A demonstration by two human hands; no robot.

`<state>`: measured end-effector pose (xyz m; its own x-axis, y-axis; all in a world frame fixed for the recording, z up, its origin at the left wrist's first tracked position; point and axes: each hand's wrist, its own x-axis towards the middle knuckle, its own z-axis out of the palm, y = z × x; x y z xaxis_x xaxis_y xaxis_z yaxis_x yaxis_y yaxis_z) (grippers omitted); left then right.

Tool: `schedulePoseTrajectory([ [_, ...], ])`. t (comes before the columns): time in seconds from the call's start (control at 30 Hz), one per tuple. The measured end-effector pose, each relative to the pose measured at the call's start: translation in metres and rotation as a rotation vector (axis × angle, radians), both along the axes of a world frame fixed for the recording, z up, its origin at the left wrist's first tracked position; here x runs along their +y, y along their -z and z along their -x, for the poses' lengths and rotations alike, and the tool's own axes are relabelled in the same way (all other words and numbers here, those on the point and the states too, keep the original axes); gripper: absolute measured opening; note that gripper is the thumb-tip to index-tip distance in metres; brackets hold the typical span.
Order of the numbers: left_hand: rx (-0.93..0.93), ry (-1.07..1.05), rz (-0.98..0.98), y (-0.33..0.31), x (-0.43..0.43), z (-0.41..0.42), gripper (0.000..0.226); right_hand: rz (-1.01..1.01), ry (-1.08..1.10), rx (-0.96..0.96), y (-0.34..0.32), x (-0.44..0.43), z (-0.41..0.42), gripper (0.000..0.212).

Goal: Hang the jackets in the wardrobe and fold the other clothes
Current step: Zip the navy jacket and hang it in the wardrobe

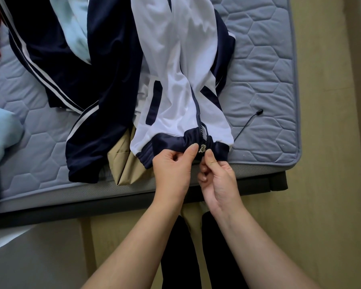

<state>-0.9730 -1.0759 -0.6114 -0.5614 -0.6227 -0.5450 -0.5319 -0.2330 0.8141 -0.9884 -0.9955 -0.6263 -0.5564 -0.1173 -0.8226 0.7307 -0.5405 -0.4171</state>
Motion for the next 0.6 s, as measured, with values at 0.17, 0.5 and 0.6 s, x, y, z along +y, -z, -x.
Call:
schedulePoseTrajectory([
  [0.17,-0.110,0.271,0.164,0.005,-0.011,-0.004,0.055,-0.117,0.060,-0.029,0.004,0.000,0.001,0.032],
  [0.5,-0.250,0.422,0.176,0.017,-0.018,-0.004,0.051,-0.259,-0.251,-0.061,0.013,0.013,-0.001,0.030],
  [0.6,-0.259,0.422,0.153,0.018,-0.020,-0.010,0.052,-0.341,-0.606,0.011,0.006,0.022,-0.001,0.037],
])
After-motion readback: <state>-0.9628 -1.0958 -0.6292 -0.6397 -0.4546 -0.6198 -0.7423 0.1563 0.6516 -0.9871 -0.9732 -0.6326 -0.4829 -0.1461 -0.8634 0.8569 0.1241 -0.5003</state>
